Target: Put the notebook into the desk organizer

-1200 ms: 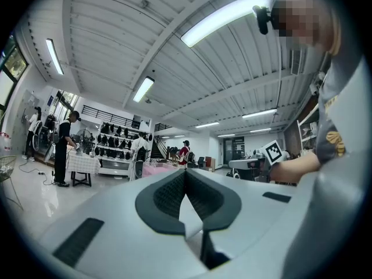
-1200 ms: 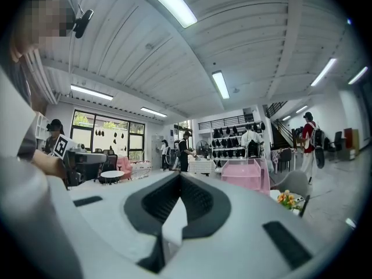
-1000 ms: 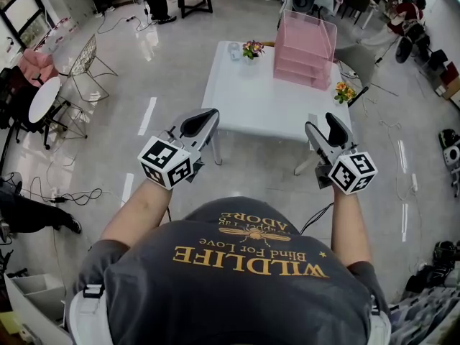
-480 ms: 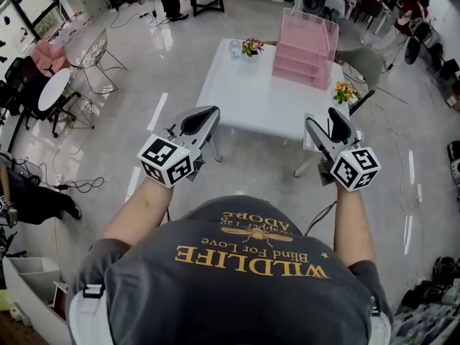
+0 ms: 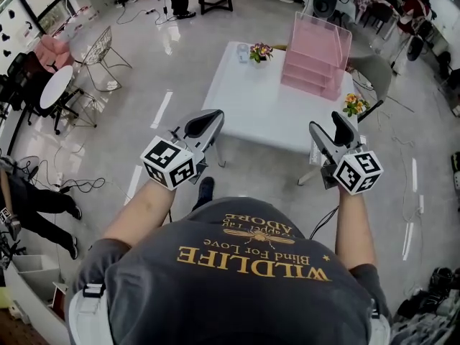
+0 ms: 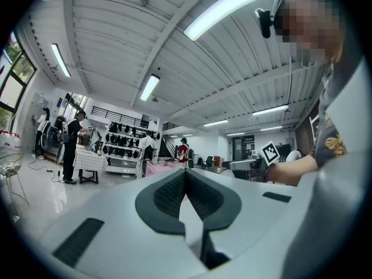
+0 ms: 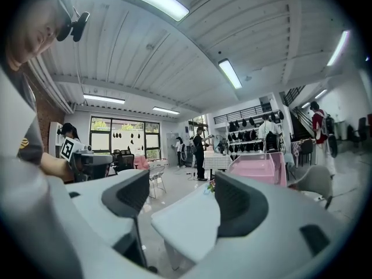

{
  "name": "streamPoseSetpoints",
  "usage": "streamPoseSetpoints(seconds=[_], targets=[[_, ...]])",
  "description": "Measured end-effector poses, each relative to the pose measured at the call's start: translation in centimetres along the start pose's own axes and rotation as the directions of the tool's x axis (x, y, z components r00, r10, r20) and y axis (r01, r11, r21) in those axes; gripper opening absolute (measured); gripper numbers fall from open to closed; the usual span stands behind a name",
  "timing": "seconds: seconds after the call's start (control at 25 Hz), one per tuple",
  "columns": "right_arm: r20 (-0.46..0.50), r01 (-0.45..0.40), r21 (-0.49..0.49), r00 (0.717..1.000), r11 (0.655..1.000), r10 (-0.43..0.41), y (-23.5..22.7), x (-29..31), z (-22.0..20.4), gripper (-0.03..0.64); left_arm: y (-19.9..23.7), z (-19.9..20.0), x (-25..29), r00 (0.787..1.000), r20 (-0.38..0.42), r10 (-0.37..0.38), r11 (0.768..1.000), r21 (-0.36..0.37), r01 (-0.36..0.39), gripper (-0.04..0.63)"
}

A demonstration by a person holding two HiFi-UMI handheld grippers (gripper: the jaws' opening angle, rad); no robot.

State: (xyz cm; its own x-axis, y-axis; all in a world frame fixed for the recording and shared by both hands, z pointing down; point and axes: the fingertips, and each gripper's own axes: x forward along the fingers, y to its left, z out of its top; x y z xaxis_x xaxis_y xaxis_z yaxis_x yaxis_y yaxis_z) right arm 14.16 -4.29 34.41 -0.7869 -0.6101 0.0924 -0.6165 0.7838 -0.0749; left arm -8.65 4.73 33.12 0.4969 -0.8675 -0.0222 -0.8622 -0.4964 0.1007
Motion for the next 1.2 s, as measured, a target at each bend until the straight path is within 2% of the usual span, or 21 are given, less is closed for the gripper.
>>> streamPoseSetpoints(seconds=[0.16,0.4,0.64,0.76,0.96,1.2], targets=[[0.001,0.034,-0.019,0.999,0.999,-0.034,-0.9,5.6,0.6,0.336,5.5,0.0,2.6,0.999,0.018,-0.051,0.999,0.006,0.051,0.002],[0.005,0.106,-0.021,0.994,0.994,-0.106,-2.2,16.3,1.8,0.336,16.4,0.9,8.3,0.988,0.028,-0.154,0.988,-0.001,0.154,0.002],[0.014,0.169,-0.023,0.986,0.985,-0.169,-4.4,23.5,5.5,0.336,24.2,4.2,13.0,0.972,0.033,-0.231,0.973,0.008,0.231,0.002],[0.015,0.189,-0.015,0.982,0.982,-0.189,-6.4,25.9,6.7,0.336,26.5,5.0,15.3,0.968,0.025,-0.249,0.968,0.003,0.249,0.002],[0.009,0.189,-0.010,0.982,0.982,-0.189,-8.6,29.6,6.1,0.336,30.2,3.6,17.7,0.970,0.013,-0.241,0.970,-0.011,0.241,0.002],[-0.001,0.154,-0.019,0.988,0.988,-0.154,-12.2,29.6,6.8,0.336,29.3,3.6,21.0,0.979,-0.007,-0.205,0.979,-0.010,0.204,0.002]])
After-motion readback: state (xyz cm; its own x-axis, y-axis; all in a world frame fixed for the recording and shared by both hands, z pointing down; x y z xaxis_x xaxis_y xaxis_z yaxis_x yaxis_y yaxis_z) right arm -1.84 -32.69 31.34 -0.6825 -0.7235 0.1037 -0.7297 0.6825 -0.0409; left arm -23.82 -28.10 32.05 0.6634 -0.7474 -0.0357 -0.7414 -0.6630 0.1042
